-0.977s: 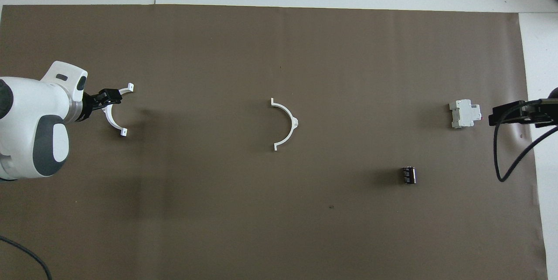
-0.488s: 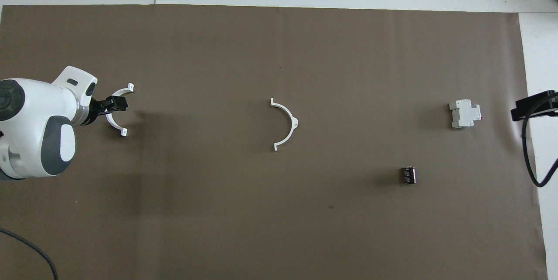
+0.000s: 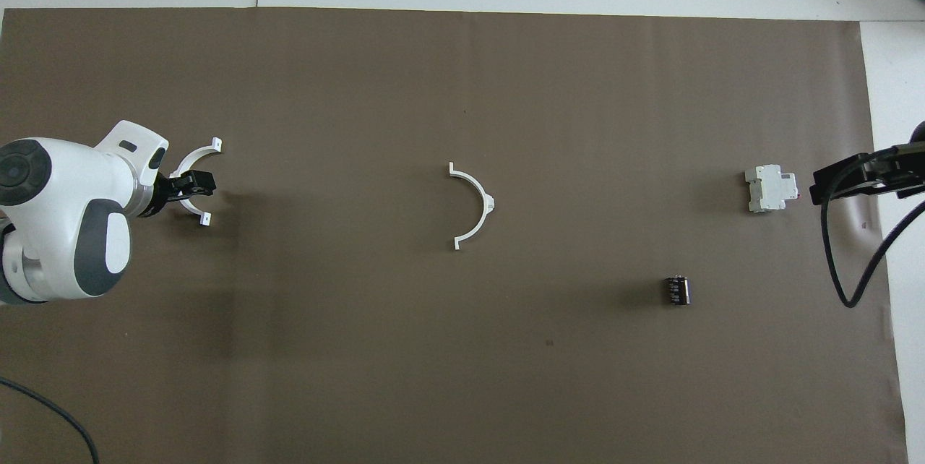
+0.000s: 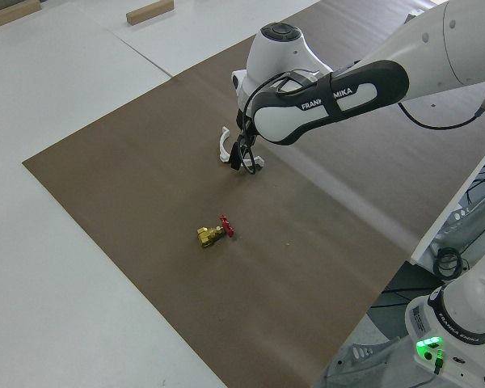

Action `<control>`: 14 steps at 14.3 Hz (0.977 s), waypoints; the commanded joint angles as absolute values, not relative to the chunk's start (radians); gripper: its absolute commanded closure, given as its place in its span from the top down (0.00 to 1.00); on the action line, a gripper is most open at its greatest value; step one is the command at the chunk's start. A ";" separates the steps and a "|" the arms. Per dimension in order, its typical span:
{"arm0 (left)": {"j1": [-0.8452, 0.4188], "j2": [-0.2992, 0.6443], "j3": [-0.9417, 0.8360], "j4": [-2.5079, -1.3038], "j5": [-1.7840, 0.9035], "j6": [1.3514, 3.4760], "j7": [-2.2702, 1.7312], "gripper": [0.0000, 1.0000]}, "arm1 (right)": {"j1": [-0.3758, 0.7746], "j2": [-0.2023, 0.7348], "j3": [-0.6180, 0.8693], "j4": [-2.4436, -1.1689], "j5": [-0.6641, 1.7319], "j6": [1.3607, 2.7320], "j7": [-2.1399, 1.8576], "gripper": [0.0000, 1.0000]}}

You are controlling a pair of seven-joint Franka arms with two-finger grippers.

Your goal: Assemble drain pipe with both arms

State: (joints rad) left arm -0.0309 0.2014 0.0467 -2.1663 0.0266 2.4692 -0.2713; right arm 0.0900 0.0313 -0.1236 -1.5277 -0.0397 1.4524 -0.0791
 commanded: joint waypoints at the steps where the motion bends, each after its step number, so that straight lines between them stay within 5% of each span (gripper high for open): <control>1: -0.025 0.209 0.046 -2.178 0.040 2.497 -0.259 1.00 | 0.068 -0.008 -0.124 -1.578 -0.006 1.456 -0.060 1.00; 12: -0.025 0.230 0.046 -2.178 0.040 2.531 -0.261 1.00 | 0.075 -0.006 -0.124 -1.572 -0.006 1.456 -0.064 1.00; 14: -0.028 0.230 0.046 -2.178 0.040 2.528 -0.271 0.67 | 0.075 -0.006 -0.124 -1.574 -0.006 1.456 -0.063 1.00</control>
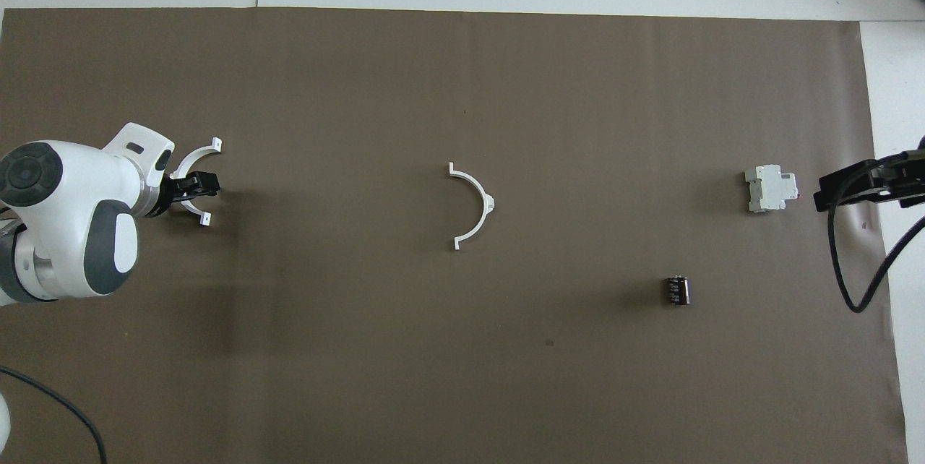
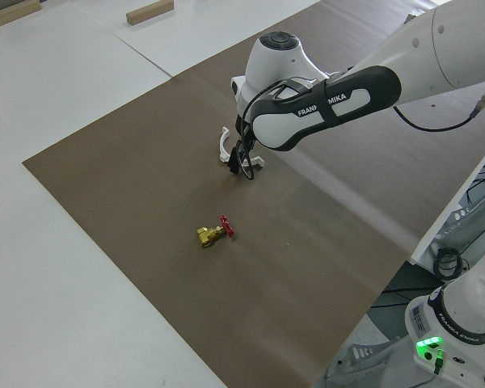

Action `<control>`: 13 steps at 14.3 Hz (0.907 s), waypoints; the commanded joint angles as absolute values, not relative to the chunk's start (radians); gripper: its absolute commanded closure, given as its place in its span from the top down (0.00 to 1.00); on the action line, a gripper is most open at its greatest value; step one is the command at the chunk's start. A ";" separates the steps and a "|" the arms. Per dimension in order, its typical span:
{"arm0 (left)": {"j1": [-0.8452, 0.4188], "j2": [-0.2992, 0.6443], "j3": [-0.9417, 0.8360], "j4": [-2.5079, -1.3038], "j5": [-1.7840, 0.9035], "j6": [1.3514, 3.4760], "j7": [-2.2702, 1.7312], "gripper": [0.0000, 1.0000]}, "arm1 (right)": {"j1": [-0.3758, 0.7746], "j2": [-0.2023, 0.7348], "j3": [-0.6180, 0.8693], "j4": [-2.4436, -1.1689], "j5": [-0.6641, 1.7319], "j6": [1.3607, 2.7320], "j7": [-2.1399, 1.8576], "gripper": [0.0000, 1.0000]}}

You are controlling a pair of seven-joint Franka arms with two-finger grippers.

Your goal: Assemble drain pipe with both arms

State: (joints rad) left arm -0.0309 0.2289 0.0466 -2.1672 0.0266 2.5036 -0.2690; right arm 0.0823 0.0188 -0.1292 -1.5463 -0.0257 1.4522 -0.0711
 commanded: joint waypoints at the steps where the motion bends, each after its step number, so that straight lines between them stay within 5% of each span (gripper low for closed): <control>1: -0.026 0.230 0.046 -2.178 0.040 2.528 -0.272 0.47 | 0.077 -0.005 -0.124 -1.572 -0.006 1.457 -0.061 1.00; 2: -0.028 0.230 0.046 -2.178 0.040 2.525 -0.272 0.18 | 0.078 -0.006 -0.124 -1.572 -0.006 1.457 -0.061 1.00; 3: -0.028 0.230 0.046 -2.178 0.040 2.523 -0.270 0.00 | 0.080 -0.006 -0.124 -1.574 -0.006 1.457 -0.064 1.00; 9: -0.037 0.230 0.045 -2.160 0.038 2.508 -0.276 0.00 | 0.081 -0.020 -0.123 -1.592 -0.031 1.499 -0.064 1.00; 13: -0.102 0.216 0.041 -2.030 -0.015 2.338 -0.358 0.00 | 0.081 -0.063 -0.120 -1.654 -0.066 1.579 -0.067 1.00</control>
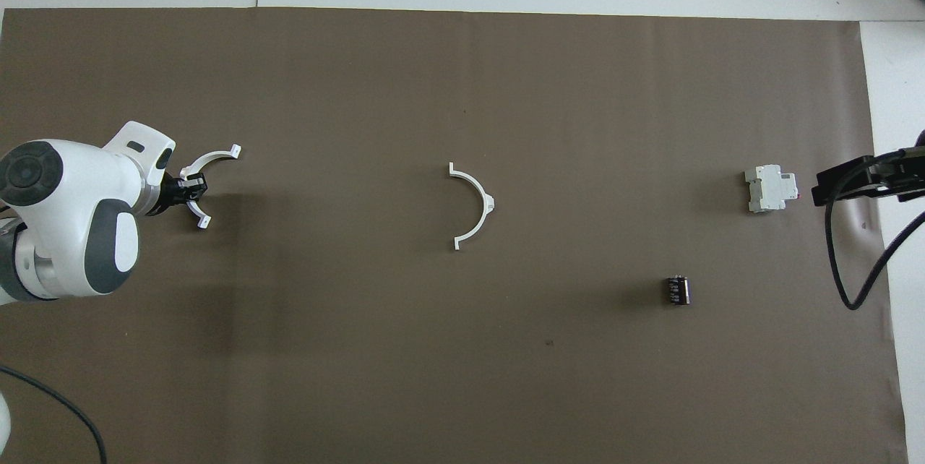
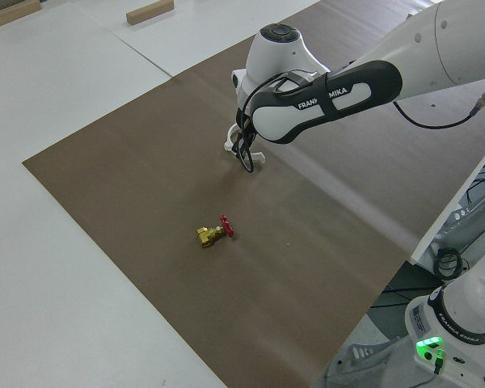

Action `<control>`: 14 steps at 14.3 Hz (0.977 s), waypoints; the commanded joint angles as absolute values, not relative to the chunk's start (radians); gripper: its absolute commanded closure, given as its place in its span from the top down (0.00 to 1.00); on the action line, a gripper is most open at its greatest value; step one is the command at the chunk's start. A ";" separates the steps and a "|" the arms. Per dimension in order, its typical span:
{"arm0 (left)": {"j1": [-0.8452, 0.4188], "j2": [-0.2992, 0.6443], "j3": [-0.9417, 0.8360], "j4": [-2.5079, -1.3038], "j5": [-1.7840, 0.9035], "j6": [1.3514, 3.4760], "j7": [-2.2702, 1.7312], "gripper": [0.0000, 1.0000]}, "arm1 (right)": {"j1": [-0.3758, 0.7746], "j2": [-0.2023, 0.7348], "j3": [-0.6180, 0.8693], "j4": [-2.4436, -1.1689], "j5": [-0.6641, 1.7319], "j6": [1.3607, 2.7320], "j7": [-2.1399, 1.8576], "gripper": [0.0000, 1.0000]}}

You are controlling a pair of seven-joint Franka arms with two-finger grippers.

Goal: Assemble drain pipe with both arms
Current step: 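Carry the half-ring toward the centre half-ring with the left gripper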

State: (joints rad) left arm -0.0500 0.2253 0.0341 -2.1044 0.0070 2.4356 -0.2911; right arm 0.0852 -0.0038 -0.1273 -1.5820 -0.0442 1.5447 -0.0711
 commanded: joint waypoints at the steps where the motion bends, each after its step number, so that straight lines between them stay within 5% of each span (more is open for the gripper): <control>1: -0.138 0.215 0.041 -2.008 -0.018 2.321 -0.441 0.00 | 0.081 -0.064 -0.120 -1.651 -0.064 1.575 -0.067 1.00; 11: -0.503 0.222 0.048 -2.000 -0.006 2.393 -1.021 0.00 | 0.081 -0.087 -0.120 -1.647 0.002 1.482 -0.066 1.00; 14: -0.566 0.311 0.049 -1.924 -0.006 2.408 -1.119 0.00 | 0.081 -0.087 -0.121 -1.652 0.000 1.485 -0.064 1.00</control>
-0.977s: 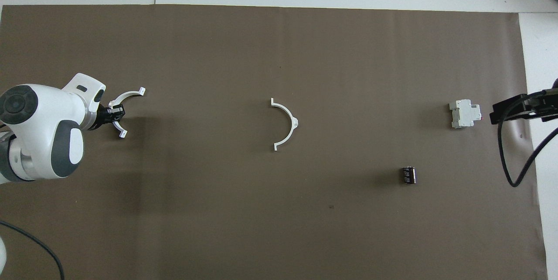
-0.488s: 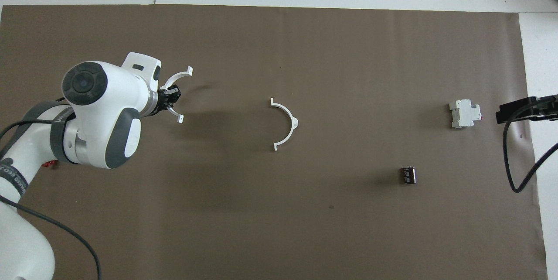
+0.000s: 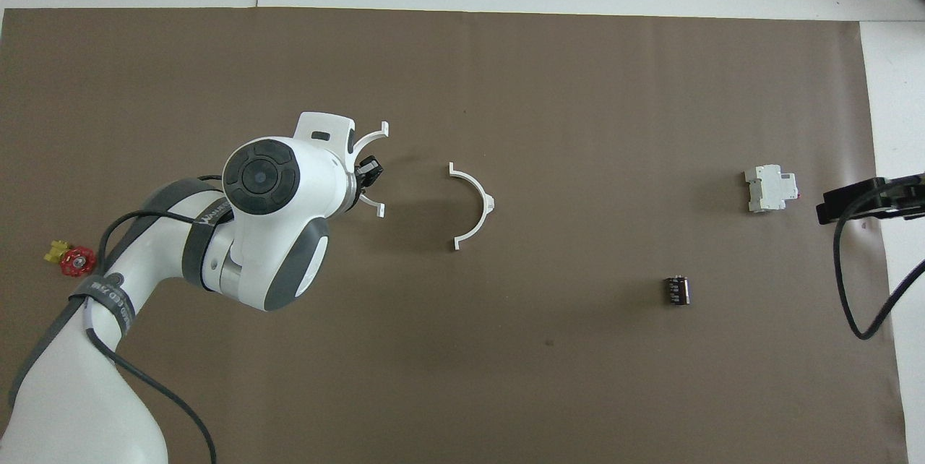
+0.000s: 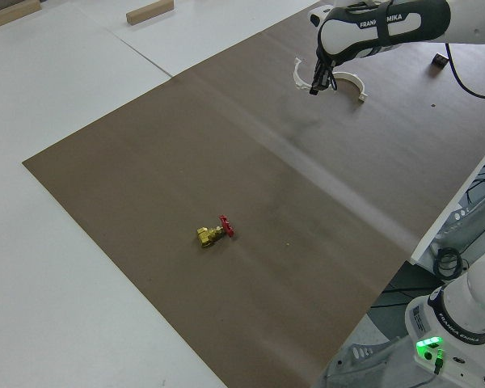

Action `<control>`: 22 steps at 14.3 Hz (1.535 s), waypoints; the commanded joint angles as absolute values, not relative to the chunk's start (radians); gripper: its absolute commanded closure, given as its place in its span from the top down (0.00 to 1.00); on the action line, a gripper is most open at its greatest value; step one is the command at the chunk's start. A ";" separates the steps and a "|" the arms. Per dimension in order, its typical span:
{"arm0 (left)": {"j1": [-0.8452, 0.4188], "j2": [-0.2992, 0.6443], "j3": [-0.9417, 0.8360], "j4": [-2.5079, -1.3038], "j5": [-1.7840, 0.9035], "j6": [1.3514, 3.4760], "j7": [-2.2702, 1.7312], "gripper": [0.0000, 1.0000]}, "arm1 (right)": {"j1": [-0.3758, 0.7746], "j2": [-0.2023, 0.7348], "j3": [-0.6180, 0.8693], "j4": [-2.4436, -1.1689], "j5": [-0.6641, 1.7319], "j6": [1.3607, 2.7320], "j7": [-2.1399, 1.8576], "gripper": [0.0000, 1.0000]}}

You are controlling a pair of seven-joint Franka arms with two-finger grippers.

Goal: Assemble drain pipe with both arms
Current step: 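Carry the half-ring toward the centre half-ring with the left gripper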

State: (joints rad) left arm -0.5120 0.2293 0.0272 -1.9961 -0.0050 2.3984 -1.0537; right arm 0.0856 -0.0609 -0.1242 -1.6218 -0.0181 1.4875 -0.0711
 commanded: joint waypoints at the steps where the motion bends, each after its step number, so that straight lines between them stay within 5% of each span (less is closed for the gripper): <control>1: -0.575 0.339 0.048 -1.886 -0.003 2.408 -1.159 0.00 | 0.081 -0.089 -0.121 -1.652 0.000 1.485 -0.064 1.00; 10: -0.632 0.359 0.054 -1.867 0.156 2.255 -1.268 0.00 | 0.074 -0.087 -0.123 -1.646 -0.006 1.490 -0.063 1.00; 22: -0.689 0.397 0.054 -1.873 0.167 2.341 -1.391 0.00 | 0.072 -0.087 -0.123 -1.646 -0.006 1.491 -0.064 1.00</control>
State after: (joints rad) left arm -0.6687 0.3759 0.0345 -1.8840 0.1409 2.3168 -1.3654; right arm 0.0837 -0.0659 -0.1287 -1.6240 -0.0195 1.4875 -0.0711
